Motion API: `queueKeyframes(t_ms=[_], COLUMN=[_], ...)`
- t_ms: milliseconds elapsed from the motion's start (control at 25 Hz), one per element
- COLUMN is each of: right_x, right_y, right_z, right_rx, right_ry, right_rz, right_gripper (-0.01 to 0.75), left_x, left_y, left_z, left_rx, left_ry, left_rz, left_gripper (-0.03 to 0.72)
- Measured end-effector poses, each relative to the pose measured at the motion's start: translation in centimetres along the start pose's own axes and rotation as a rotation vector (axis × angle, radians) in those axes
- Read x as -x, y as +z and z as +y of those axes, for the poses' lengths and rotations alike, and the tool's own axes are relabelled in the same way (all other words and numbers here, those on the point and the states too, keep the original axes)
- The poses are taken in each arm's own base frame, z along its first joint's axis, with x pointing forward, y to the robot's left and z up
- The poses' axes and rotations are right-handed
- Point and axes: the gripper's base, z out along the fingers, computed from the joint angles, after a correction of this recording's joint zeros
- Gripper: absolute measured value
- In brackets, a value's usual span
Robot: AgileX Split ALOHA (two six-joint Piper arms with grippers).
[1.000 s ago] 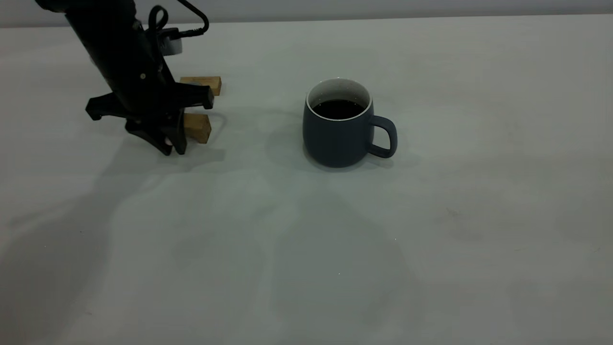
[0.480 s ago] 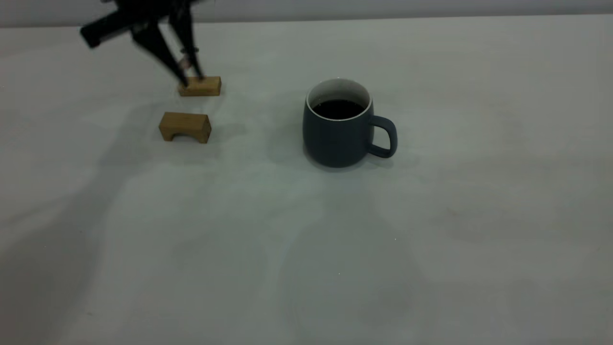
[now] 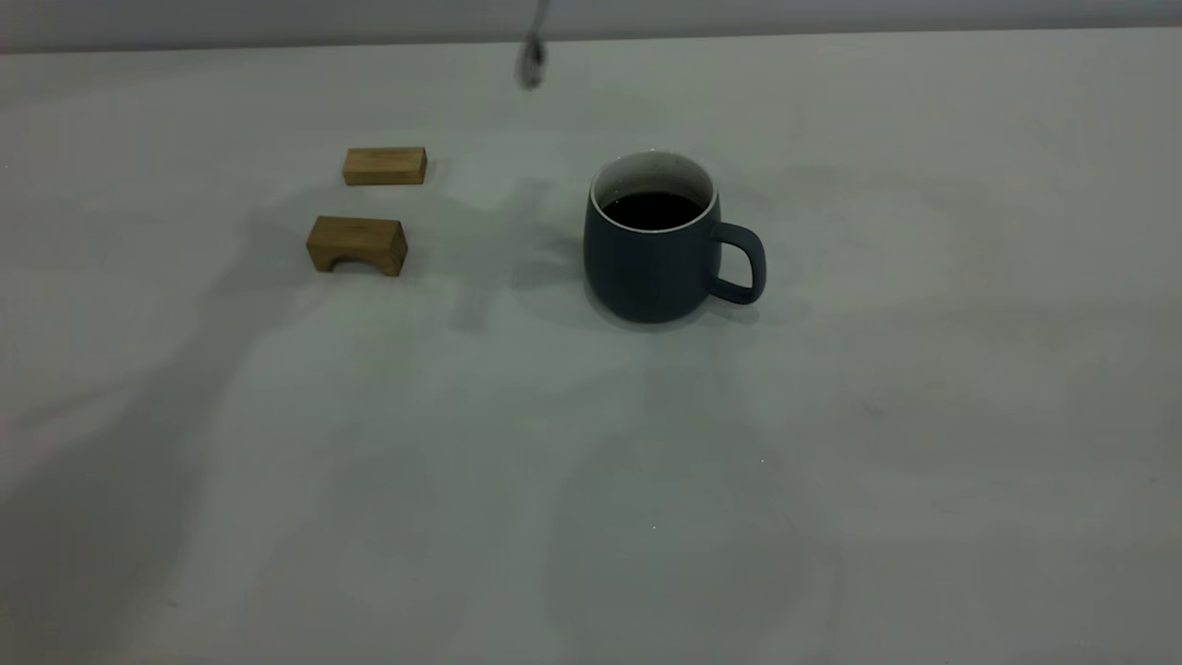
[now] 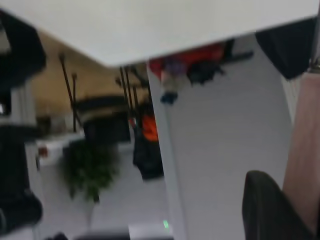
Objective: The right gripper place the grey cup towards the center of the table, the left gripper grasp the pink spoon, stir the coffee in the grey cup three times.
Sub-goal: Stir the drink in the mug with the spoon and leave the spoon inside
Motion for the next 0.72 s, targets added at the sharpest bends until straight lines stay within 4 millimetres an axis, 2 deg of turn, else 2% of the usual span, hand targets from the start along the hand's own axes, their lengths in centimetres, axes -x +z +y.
queueKeyframes(t_ms=[240,320,720], right_x=[0.0,0.0,0.0], right_y=[0.0,0.0,0.0], right_z=[0.0,0.0,0.0], right_rx=[0.0,0.0,0.0], right_ry=[0.0,0.0,0.0], right_rz=[0.0,0.0,0.0], right_gripper=[0.241,0.241,0.241], left_x=[0.3,0.8,5.1], left_y=[5.0,6.0,8.6], left_z=[0.4,0.5,1.2], left_rx=[0.034,0.041,0.057], left_ry=[-0.084,-0.112,-0.195], left_rz=[0.132,0.159,0.151], left_gripper=[0.156,0.156,0.156])
